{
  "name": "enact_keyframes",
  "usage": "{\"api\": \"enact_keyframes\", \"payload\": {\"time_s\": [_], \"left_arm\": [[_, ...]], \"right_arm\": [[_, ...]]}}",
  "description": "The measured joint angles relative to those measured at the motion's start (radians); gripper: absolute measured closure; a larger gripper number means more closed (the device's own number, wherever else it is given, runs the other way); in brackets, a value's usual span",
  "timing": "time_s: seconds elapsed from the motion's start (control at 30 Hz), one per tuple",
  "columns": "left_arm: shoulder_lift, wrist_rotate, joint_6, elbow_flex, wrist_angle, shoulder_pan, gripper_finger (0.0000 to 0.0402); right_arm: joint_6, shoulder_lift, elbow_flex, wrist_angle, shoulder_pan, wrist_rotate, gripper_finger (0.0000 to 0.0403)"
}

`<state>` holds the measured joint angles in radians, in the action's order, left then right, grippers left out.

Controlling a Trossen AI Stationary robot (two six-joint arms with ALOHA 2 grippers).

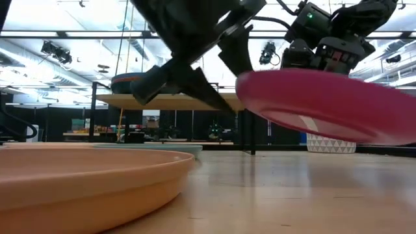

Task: Place and stack plates onto a shelf
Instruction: Stack the pink plate on the blue plate on the shelf

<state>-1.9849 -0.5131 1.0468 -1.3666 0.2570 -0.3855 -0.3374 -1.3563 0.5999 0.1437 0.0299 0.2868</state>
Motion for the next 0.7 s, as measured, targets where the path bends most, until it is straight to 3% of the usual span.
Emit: {"api": "enact_keyframes", "payload": {"time_s": [0.27,0.7], "left_arm": [[-0.011,0.007,0.183,-0.001,-0.036,0.007,0.0207],[-0.011,0.002,0.196,-0.001,-0.056,0.006,0.0339]], "right_arm": [[0.003,0.0,0.0,-0.028,0.0,0.025,0.0381],[0.002,0.0,0.0,-0.051,0.004,-0.018,0.0369]]}}
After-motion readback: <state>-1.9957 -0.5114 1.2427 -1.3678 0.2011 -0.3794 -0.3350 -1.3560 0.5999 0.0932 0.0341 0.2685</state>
